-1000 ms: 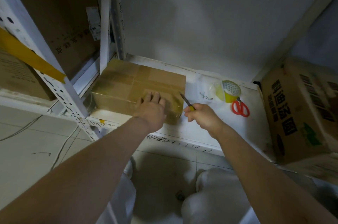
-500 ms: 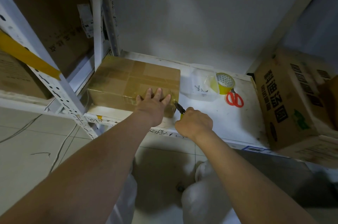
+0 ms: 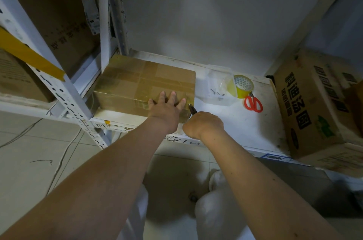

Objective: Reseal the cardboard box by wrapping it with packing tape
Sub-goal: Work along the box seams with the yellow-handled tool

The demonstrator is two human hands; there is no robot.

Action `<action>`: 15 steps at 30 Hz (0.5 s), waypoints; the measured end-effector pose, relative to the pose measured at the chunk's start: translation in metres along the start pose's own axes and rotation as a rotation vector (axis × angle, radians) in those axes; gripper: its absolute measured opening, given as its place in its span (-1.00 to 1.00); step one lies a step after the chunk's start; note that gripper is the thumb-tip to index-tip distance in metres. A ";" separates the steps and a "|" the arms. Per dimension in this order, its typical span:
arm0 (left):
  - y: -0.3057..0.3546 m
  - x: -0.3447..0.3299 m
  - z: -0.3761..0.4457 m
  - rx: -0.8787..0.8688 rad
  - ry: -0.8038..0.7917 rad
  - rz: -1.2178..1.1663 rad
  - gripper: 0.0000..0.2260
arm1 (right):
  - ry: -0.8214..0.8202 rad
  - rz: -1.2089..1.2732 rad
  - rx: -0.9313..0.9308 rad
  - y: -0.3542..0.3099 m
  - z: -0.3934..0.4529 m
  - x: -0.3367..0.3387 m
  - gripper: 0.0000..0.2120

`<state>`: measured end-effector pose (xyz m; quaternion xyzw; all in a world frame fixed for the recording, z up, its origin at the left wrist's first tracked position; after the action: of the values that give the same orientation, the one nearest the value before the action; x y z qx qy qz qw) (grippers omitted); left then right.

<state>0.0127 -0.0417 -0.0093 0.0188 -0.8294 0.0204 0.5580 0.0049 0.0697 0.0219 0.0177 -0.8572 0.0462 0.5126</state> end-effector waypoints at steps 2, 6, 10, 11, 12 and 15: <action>0.000 0.000 0.000 -0.006 0.006 0.006 -0.20 | -0.004 -0.040 0.022 -0.003 0.001 0.001 -0.67; 0.001 0.002 -0.001 -0.012 -0.001 0.008 -0.19 | 0.015 -0.064 0.001 -0.006 0.001 0.002 -0.67; 0.001 0.004 -0.002 -0.004 -0.005 0.007 -0.19 | 0.076 0.080 -0.042 0.000 -0.001 -0.007 -0.72; 0.001 0.005 -0.002 -0.007 -0.004 0.009 -0.19 | 0.098 0.137 -0.052 0.002 -0.001 -0.011 -0.71; 0.000 0.005 -0.003 -0.012 -0.005 0.012 -0.19 | 0.125 0.205 -0.060 0.004 -0.002 -0.015 -0.71; 0.002 0.004 -0.004 -0.013 -0.018 0.015 -0.18 | 0.213 0.391 -0.092 0.005 0.004 -0.008 -0.70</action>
<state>0.0147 -0.0399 -0.0036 0.0089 -0.8347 0.0190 0.5503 0.0050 0.0742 0.0123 -0.1772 -0.7866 0.1071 0.5817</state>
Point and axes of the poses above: each hand's wrist, its own z-axis towards the middle knuckle, its own x-axis out of the back of the hand, y = z × x, the point moved 2 cm from there along z, towards the middle knuckle, and after that the axes turned 4 degrees about -x, right-handed, at the moved point
